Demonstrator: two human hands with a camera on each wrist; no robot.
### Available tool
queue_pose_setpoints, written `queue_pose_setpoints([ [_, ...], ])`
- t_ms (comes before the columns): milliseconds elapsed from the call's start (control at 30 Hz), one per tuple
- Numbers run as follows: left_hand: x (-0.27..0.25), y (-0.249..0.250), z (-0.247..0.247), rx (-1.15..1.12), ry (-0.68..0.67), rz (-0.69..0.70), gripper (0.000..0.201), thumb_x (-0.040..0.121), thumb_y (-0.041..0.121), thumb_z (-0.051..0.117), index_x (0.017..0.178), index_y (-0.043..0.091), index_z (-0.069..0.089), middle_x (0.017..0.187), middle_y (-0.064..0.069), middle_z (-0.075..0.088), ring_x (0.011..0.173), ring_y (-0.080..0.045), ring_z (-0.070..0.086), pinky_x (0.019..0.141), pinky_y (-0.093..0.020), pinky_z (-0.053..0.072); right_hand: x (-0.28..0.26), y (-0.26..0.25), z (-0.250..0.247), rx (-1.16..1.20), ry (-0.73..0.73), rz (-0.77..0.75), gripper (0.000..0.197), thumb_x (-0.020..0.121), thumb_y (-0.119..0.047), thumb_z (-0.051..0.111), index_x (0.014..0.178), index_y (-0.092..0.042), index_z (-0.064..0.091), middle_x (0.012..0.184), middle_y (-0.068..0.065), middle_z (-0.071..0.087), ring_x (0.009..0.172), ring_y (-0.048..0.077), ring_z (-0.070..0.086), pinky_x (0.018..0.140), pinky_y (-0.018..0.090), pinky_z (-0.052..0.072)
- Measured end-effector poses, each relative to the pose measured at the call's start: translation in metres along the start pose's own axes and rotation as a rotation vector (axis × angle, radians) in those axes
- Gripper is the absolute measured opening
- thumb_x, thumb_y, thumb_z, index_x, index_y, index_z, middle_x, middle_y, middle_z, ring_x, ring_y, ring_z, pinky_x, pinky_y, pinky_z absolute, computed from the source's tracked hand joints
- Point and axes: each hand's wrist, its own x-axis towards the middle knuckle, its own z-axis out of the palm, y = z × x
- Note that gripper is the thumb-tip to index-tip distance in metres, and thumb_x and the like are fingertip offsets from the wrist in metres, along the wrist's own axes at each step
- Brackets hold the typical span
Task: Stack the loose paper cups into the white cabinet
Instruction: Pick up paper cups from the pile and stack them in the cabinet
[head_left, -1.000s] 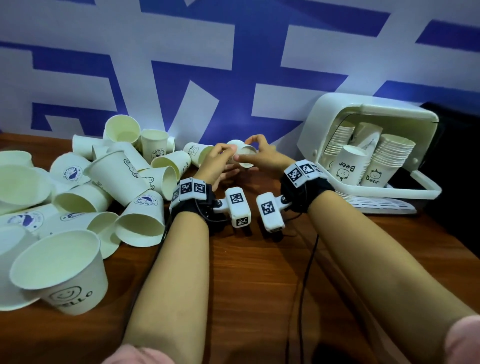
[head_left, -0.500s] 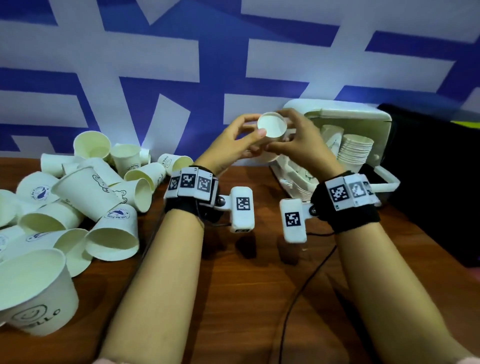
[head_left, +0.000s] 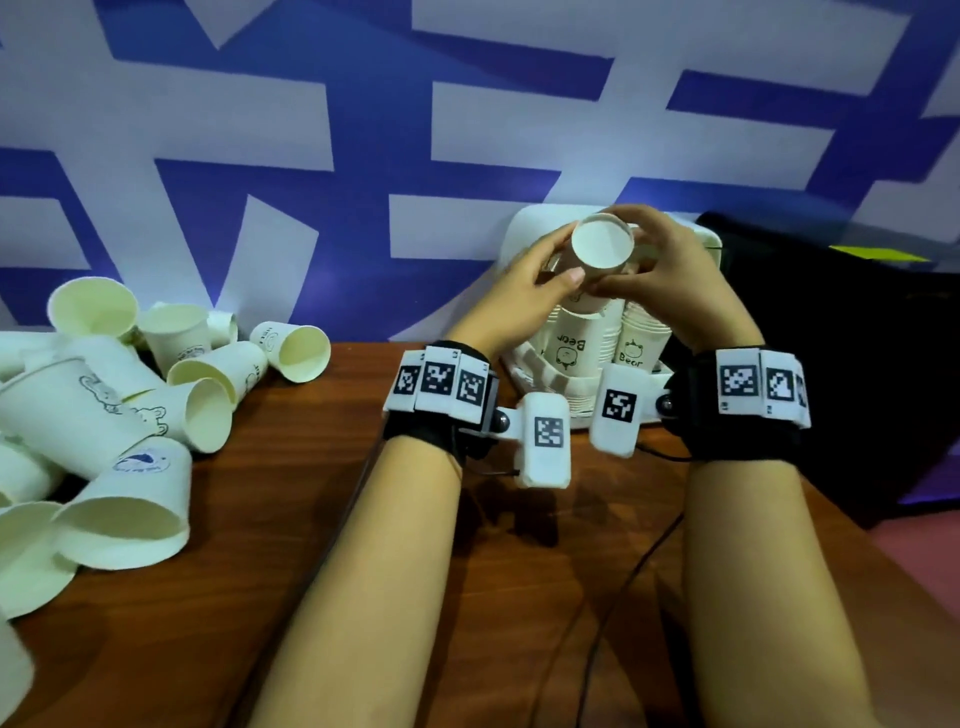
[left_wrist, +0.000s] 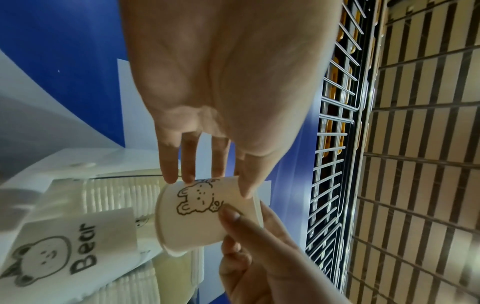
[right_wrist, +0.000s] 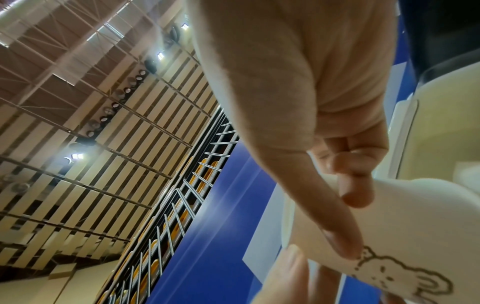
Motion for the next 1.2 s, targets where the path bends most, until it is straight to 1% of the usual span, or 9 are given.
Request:
queue_pose_setpoints([
  [100,0.003,-0.005,0.006,0.093,0.005,-0.001,0.055,0.099,0.023,0.049,0.150,0.030,0.029,0.151,-0.003,0.032,0.138,-0.018,0.033,0.112,-0.033,0.032,0.002,0.009,-0.001,-0.059,-0.001,0.009,0.063,0.067,-0.008,0.085,0.123,-0.022,0.058,0.114,-0.009,0.063,0.113,0.013,0.058,0.094,0.039,0.052],
  [200,0.003,-0.007,0.009,0.078,-0.042,-0.004,0.060,0.096,0.030,0.049,0.150,0.033,0.025,0.152,-0.002,0.031,0.140,-0.017,0.030,0.113,-0.044,0.033,0.007,0.019,0.002,-0.071,0.009,0.050,0.065,0.067,-0.016,0.086,0.124,-0.026,0.057,0.120,-0.005,0.063,0.114,0.015,0.058,0.094,0.042,0.052],
  [300,-0.001,-0.008,0.015,0.049,-0.054,-0.036,0.065,0.094,0.031,0.050,0.152,0.030,0.021,0.155,-0.001,0.028,0.141,-0.016,0.029,0.114,-0.044,0.032,0.010,0.028,0.007,-0.056,0.028,0.093,0.064,0.068,-0.015,0.084,0.125,-0.025,0.056,0.120,-0.004,0.063,0.112,0.014,0.057,0.093,0.040,0.053],
  [400,-0.003,-0.014,0.022,0.043,-0.050,-0.097,0.063,0.099,0.024,0.048,0.153,0.028,0.014,0.157,0.000,0.024,0.142,-0.017,0.028,0.114,-0.031,0.027,0.010,0.035,0.012,-0.043,0.028,0.118,0.061,0.072,-0.009,0.080,0.127,-0.020,0.057,0.118,-0.003,0.062,0.110,0.013,0.057,0.081,0.028,0.056],
  [500,-0.004,-0.020,0.027,0.053,-0.061,-0.141,0.063,0.101,0.020,0.045,0.153,0.027,0.010,0.157,0.000,0.024,0.141,-0.017,0.027,0.103,-0.022,0.026,0.010,0.045,0.020,0.018,-0.007,0.182,0.060,0.075,-0.001,0.076,0.129,-0.016,0.056,0.117,0.007,0.062,0.099,0.019,0.059,0.059,0.015,0.052],
  [667,-0.007,-0.023,0.032,0.055,-0.074,-0.190,0.065,0.101,0.021,0.046,0.154,0.026,0.008,0.159,-0.002,0.019,0.143,-0.019,0.024,0.109,-0.029,0.027,0.011,0.055,0.030,0.102,-0.004,0.239,0.062,0.077,-0.001,0.076,0.132,-0.015,0.053,0.117,0.009,0.062,0.097,0.019,0.062,0.063,0.021,0.054],
  [833,-0.008,-0.027,0.037,0.129,-0.137,-0.261,0.064,0.100,0.028,0.046,0.154,0.023,0.012,0.157,-0.005,0.026,0.142,-0.022,0.029,0.116,-0.041,0.027,0.015,0.070,0.031,0.031,-0.077,0.377,0.055,0.080,-0.014,0.078,0.128,-0.010,0.053,0.094,0.009,0.067,0.063,0.011,0.064,0.055,0.020,0.048],
  [1000,-0.009,-0.032,0.033,0.307,-0.190,-0.301,0.062,0.101,0.028,0.043,0.154,0.020,0.012,0.157,-0.007,0.025,0.141,-0.023,0.030,0.110,-0.032,0.027,0.009,0.079,0.039,-0.035,-0.168,0.449,0.053,0.084,-0.019,0.075,0.130,-0.010,0.051,0.076,0.003,0.064,0.059,0.010,0.060,0.046,0.016,0.043],
  [1200,-0.010,-0.031,0.028,0.324,-0.230,-0.303,0.060,0.101,0.027,0.043,0.153,0.021,0.012,0.156,-0.008,0.027,0.141,-0.025,0.030,0.110,-0.036,0.029,0.007,0.078,0.041,-0.060,-0.185,0.457,0.057,0.085,-0.023,0.073,0.135,-0.014,0.047,0.073,0.001,0.062,0.056,0.009,0.058,0.047,0.016,0.043],
])
